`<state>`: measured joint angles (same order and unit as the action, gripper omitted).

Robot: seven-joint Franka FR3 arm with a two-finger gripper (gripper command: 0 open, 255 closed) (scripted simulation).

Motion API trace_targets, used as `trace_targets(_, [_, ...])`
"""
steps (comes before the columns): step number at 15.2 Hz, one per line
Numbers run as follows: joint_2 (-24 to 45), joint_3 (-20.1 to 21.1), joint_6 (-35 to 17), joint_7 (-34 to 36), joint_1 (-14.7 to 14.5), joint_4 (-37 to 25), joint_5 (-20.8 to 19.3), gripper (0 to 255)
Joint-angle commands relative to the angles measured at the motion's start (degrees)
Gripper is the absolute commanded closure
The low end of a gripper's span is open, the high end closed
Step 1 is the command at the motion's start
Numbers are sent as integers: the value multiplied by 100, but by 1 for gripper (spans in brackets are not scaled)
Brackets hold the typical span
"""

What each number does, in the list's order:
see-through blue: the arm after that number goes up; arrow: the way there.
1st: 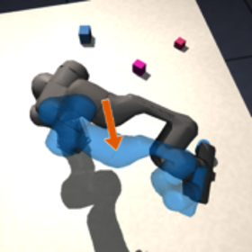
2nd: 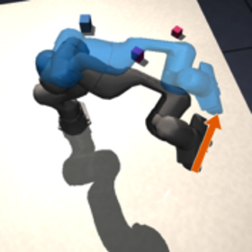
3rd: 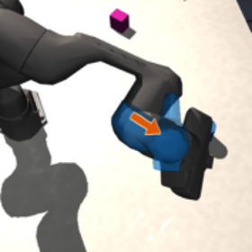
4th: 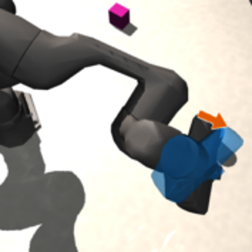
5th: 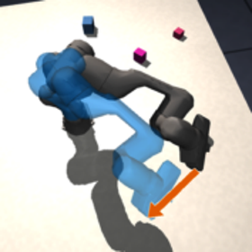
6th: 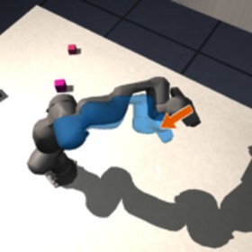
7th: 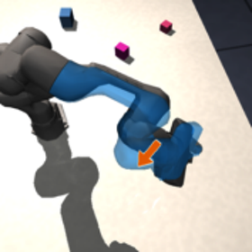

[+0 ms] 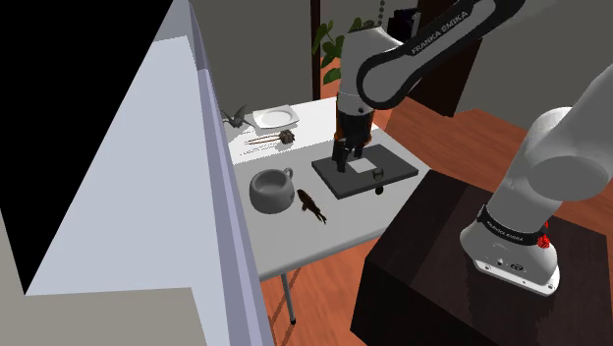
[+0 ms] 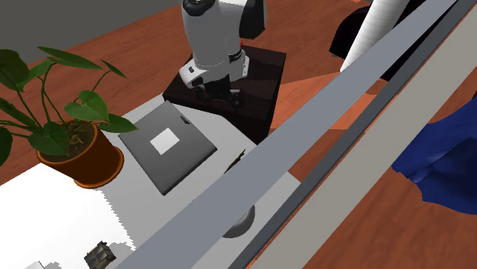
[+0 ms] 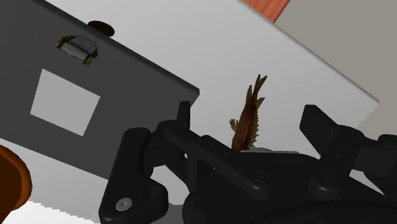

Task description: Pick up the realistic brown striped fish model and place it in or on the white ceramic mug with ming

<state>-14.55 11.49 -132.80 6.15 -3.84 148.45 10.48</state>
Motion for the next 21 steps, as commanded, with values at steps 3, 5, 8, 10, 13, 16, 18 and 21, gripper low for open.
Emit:
trace_targets(3, [951, 173, -860, 241, -21, -201, -159, 0])
trace_targets(5, [1444, 230, -1238, 408, -36, -359, -318, 0])
trace_targets(8, [2191, 242, -1738, 713, -101, -660, -647, 0])
trace_targets(10, [2685, 191, -2022, 936, -189, -903, -898, 0])
trace_targets(13, [3181, 79, -2270, 1148, -336, -1186, -1135, 0])
trace_targets(16, [3422, 19, -2471, 1207, -392, -1224, -1217, 0])
trace_targets(18, [3586, -24, -2601, 1246, -431, -1257, -1270, 0])
trace_targets(21, [3798, -81, -2764, 1292, -485, -1306, -1333, 0])
